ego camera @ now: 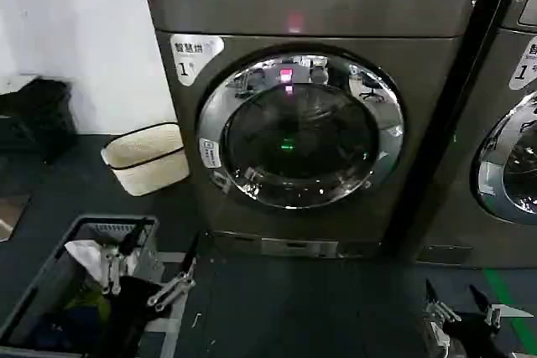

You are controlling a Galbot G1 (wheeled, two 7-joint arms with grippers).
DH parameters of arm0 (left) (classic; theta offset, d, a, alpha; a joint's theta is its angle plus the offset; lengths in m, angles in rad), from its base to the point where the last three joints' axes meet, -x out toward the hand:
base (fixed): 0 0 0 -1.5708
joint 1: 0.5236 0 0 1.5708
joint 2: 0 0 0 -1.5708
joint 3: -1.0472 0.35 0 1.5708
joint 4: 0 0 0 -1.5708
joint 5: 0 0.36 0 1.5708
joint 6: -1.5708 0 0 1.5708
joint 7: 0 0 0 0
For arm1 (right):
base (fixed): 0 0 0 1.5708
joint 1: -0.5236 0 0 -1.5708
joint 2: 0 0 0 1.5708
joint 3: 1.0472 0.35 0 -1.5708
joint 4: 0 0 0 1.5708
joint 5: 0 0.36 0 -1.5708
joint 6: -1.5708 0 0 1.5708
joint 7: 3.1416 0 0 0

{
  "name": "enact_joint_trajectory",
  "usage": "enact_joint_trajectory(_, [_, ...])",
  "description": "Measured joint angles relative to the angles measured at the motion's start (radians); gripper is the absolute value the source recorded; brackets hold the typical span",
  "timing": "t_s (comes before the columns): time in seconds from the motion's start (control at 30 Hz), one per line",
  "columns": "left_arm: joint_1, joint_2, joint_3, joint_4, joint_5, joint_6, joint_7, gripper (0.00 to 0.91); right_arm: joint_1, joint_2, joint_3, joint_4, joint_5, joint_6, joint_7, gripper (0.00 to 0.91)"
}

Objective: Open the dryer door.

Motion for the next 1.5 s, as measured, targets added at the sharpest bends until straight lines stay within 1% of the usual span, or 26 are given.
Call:
enact_joint_trajectory(0.1, [-0.001,0.000,0.000,0.000,0.000,0.000,0.000,0.907,0.019,-0.026,-0.013,0.004,0.010,0.043,-0.024,0.907])
enact_joint_trajectory(0.23, [-0.002,0.002,0.000,-0.001,0.000,0.001,0.001,0.907,0.047,-0.073,-0.038,-0.009,0.048,0.101,-0.017,0.907])
enact_joint_trajectory(0.33, [0.000,0.008,-0.001,-0.006,0.000,0.001,0.002,0.907,0.069,-0.119,-0.064,-0.014,0.065,0.124,-0.012,0.907])
enact_joint_trajectory(0.57, [-0.005,0.016,-0.013,-0.013,-0.008,0.002,0.005,0.907,0.152,-0.245,-0.145,-0.045,0.095,0.143,0.013,0.907])
enact_joint_trajectory(0.83, [-0.001,0.016,-0.016,-0.019,-0.014,0.007,0.006,0.907,0.302,-0.367,-0.266,-0.122,0.118,0.164,0.021,0.907])
enact_joint_trajectory(1.0, [0.005,0.016,-0.018,-0.019,-0.012,0.008,0.010,0.907,0.391,-0.431,-0.336,-0.173,0.126,0.160,0.009,0.907])
enact_joint_trajectory(1.27, [0.010,0.010,-0.017,-0.019,-0.005,-0.003,0.025,0.907,0.499,-0.491,-0.428,-0.236,0.148,0.154,-0.017,0.907])
enact_joint_trajectory(1.5, [0.014,0.001,-0.021,-0.019,-0.002,-0.001,0.027,0.907,0.616,-0.522,-0.505,-0.286,0.171,0.131,-0.024,0.907])
